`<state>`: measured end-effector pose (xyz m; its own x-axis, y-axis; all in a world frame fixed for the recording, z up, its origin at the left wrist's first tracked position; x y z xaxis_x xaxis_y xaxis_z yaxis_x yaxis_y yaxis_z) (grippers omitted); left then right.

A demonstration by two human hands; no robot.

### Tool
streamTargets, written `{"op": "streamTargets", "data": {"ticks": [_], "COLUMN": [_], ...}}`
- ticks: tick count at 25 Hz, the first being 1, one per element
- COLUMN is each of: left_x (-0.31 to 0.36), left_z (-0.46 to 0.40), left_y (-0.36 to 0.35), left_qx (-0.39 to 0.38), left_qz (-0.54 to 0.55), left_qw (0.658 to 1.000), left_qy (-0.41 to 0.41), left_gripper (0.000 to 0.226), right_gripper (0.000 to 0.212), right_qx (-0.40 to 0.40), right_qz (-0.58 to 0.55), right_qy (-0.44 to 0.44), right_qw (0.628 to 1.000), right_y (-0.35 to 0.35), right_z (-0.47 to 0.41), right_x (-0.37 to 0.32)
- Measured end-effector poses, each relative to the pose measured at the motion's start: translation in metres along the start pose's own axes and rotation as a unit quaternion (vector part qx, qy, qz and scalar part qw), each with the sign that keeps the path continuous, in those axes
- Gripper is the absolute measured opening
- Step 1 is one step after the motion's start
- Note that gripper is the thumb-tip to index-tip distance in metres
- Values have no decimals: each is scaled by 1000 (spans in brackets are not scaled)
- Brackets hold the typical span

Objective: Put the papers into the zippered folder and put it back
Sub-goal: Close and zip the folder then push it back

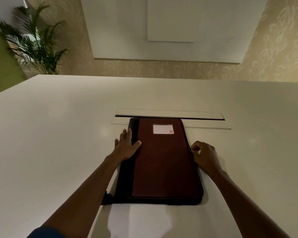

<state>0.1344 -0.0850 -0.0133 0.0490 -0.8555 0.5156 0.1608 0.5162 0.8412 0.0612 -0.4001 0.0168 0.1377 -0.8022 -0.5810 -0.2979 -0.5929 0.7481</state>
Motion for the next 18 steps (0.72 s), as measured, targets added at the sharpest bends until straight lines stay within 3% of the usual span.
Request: {"op": "streamTargets", "data": {"ticks": [18], "left_x": [39], "left_z": [-59], "left_y": [1], "left_qx": [39], "left_qz": [-131], "left_qw": [988], "left_qy": [-65], "left_gripper": [74], "right_gripper": [14], "right_qx": [-7], "right_qz": [38], "right_qy": [-27], "right_qw": [999], "right_y": [-28], "right_z": [-106], "right_x": [24]}}
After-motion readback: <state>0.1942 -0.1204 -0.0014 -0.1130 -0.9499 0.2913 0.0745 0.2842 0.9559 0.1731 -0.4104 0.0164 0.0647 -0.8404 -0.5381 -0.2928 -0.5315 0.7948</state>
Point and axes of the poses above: each hand's wrist, its own z-axis away from the middle knuckle, its own y-axis out of the back of the hand, x = y × z, the point moved 6 cm from there along -z, towards the middle knuckle, and after that the axes turned 5 degrees about y, right-handed, at the moved point
